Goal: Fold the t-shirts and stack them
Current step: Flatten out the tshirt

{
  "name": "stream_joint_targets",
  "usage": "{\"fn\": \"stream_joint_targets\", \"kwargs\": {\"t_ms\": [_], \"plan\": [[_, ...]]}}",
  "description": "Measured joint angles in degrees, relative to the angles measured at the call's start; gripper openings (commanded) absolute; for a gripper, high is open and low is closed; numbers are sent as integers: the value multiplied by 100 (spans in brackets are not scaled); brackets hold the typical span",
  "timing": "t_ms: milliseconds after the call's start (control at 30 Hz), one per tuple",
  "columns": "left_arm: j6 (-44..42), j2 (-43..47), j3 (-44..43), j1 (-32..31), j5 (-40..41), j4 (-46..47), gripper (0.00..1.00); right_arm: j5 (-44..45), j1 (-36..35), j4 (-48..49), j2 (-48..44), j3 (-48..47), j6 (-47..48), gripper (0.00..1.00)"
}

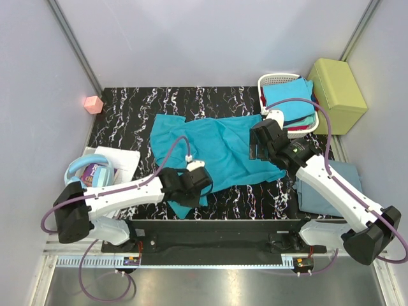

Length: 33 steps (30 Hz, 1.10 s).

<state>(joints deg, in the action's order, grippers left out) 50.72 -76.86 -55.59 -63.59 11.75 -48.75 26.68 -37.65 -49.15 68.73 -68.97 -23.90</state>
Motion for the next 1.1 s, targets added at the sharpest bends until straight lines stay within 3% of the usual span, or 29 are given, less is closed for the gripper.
{"fn": "stream_joint_targets", "kwargs": {"t_ms": [267, 333, 367, 433, 467, 600, 733, 800, 833, 900, 1100], "plan": [[688, 767, 334, -748, -149, -988, 4, -33, 0, -2, 2, 0, -55, 75], [822, 973, 496, -769, -151, -1193, 18, -42, 0, 0, 9, 0, -68, 75], [879, 1049, 592, -772, -153, -1309, 35, -44, 0, 0, 15, 0, -81, 76], [984, 1123, 748, -772, -162, -1517, 46, -46, 0, 2, 59, 0, -98, 76], [1047, 1132, 787, -780, -166, -1620, 59, -55, 0, 4, 90, 0, -103, 76], [1172, 1222, 636, -876, 37, -1908, 83, -90, 0, 48, 216, 0, -109, 77], [1141, 1268, -245, -896, 651, -2146, 90, -90, 0, 129, 332, -35, -96, 70], [1036, 1252, -782, -887, 1115, -2135, 91, -87, 0, 170, 468, -146, -63, 57], [981, 1228, -1003, -852, 1355, -2096, 90, -87, 0, 197, 542, -208, -48, 43], [780, 1141, -1300, -695, 1733, -1945, 89, -81, 0, 299, 820, -426, -39, 36], [-138, 518, -1408, 745, 1974, -833, 88, -149, 114, 590, 1963, -1329, -7, 37]]}}
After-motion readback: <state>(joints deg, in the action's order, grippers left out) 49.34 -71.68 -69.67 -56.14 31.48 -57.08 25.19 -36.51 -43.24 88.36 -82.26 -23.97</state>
